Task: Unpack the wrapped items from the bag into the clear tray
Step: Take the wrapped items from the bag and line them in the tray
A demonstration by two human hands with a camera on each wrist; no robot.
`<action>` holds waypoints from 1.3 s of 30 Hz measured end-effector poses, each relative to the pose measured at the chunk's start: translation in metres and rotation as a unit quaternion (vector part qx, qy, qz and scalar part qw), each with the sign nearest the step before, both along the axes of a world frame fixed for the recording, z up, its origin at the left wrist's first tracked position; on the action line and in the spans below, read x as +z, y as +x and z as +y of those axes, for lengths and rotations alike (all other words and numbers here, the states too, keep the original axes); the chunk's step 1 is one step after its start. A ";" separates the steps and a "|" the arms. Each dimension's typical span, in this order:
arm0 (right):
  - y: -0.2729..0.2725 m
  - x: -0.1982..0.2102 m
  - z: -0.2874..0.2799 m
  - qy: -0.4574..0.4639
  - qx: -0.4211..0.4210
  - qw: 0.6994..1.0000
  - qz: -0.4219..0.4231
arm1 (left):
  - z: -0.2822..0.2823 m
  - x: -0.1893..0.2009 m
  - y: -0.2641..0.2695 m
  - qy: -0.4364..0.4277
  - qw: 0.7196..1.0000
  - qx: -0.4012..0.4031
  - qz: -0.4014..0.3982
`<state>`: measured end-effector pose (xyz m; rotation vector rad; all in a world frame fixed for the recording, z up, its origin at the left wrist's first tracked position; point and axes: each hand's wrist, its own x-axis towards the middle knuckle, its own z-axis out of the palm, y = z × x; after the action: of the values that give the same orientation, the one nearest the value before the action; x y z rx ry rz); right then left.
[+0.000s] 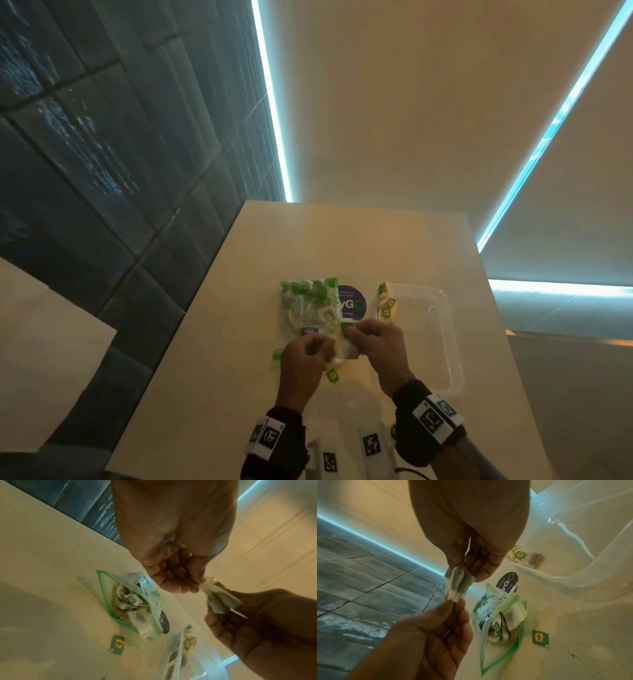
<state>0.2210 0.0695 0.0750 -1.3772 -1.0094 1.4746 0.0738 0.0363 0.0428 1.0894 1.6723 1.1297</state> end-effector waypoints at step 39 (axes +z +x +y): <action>0.025 0.026 0.003 -0.023 0.085 0.991 0.101 | 0.013 0.058 -0.027 0.019 0.999 -0.042 -0.005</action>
<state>0.2464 0.0724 0.1013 -1.1684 -0.9859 1.7359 0.0464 0.0492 0.1009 1.1649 1.5893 1.1152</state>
